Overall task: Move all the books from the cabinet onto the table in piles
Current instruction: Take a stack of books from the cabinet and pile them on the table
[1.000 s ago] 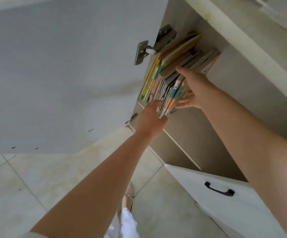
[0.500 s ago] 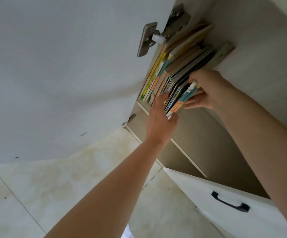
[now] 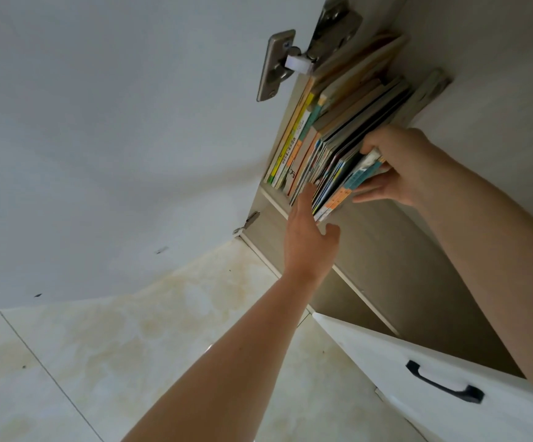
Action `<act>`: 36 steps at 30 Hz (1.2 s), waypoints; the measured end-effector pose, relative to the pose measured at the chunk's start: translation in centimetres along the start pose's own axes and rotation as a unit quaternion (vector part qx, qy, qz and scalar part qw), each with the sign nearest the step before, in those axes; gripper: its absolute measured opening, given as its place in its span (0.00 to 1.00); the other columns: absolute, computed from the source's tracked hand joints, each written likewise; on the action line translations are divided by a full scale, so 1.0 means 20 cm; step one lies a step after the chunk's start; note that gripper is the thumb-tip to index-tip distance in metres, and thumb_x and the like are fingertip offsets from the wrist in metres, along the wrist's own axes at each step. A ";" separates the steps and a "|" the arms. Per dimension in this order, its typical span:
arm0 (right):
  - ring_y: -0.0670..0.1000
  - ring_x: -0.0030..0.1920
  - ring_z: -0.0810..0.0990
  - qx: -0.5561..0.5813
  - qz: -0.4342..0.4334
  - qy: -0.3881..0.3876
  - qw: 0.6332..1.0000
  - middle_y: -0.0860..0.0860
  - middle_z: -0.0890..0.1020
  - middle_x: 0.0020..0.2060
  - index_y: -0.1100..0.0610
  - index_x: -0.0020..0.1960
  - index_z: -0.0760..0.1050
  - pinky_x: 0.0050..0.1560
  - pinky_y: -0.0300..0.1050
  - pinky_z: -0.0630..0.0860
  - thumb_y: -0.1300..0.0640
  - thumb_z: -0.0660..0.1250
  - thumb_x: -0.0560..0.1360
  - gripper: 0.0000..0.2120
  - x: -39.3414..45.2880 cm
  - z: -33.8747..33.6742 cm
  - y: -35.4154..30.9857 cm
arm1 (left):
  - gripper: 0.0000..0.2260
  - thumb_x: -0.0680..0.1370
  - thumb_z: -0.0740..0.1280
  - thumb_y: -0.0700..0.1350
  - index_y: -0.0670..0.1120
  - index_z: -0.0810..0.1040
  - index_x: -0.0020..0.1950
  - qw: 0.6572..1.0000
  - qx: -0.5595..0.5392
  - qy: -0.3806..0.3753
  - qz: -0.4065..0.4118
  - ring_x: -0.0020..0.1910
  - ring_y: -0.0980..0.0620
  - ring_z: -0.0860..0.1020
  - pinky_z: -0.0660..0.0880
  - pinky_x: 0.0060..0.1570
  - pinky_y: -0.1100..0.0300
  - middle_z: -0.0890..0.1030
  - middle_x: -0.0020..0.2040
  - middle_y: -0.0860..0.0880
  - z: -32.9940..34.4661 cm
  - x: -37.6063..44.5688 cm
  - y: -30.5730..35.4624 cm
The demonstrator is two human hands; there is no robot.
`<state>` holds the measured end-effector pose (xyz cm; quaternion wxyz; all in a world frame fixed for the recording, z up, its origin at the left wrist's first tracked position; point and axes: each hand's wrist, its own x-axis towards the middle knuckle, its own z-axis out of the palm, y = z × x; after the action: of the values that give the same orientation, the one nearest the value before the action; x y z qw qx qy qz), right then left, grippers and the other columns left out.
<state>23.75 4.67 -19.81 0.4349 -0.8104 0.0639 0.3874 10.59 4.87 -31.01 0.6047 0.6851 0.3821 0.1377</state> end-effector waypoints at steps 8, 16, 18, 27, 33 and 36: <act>0.67 0.42 0.84 0.014 -0.004 -0.020 1.000 0.68 0.78 0.54 0.62 0.67 0.66 0.32 0.62 0.82 0.64 0.61 0.72 0.24 -0.02 -0.01 0.01 | 0.33 0.70 0.66 0.39 0.53 0.62 0.73 1.000 -0.016 0.017 -0.010 0.68 0.50 0.69 0.73 0.64 0.46 0.71 0.70 0.52 0.00 -0.01 0.00; 0.65 0.39 0.85 0.001 0.000 -0.025 1.000 0.67 0.81 0.49 0.63 0.63 0.70 0.36 0.61 0.82 0.66 0.60 0.72 0.19 -0.05 -0.05 0.03 | 0.31 0.68 0.68 0.40 0.52 0.64 0.70 1.000 -0.014 0.012 0.015 0.64 0.52 0.70 0.73 0.59 0.53 0.73 0.65 0.53 0.01 0.02 -0.01; 0.64 0.37 0.85 0.001 0.004 -0.014 1.000 0.67 0.81 0.48 0.62 0.64 0.68 0.39 0.63 0.82 0.66 0.60 0.72 0.20 -0.06 -0.06 0.04 | 0.30 0.68 0.68 0.38 0.52 0.64 0.67 0.999 -0.018 0.017 0.022 0.62 0.54 0.70 0.72 0.55 0.57 0.74 0.63 0.54 0.02 0.00 -0.02; 0.63 0.37 0.86 0.022 -0.007 0.001 1.000 0.66 0.80 0.48 0.62 0.63 0.68 0.42 0.64 0.82 0.64 0.64 0.72 0.19 -0.06 -0.08 0.09 | 0.31 0.68 0.74 0.44 0.50 0.67 0.69 0.994 0.059 0.041 0.078 0.65 0.52 0.67 0.73 0.59 0.54 0.70 0.65 0.51 0.12 0.07 -0.04; 0.62 0.36 0.86 0.044 -0.023 0.040 0.998 0.66 0.79 0.50 0.62 0.66 0.65 0.37 0.59 0.83 0.65 0.63 0.69 0.25 -0.06 -0.11 0.15 | 0.25 0.71 0.75 0.47 0.50 0.65 0.61 0.990 0.083 0.050 0.100 0.56 0.49 0.78 0.79 0.51 0.50 0.79 0.58 0.49 0.22 0.16 -0.01; 0.60 0.40 0.85 0.015 -0.035 0.052 0.998 0.63 0.81 0.47 0.58 0.68 0.63 0.50 0.63 0.80 0.64 0.63 0.72 0.25 -0.08 -0.10 0.16 | 0.21 0.72 0.73 0.44 0.48 0.69 0.61 0.980 0.117 0.079 0.142 0.55 0.48 0.79 0.79 0.51 0.49 0.81 0.56 0.48 0.22 0.18 -0.03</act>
<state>22.43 0.78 -20.11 0.4565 -0.8246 0.0642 0.3279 15.70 4.14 -33.60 0.4629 0.7850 0.3414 0.2303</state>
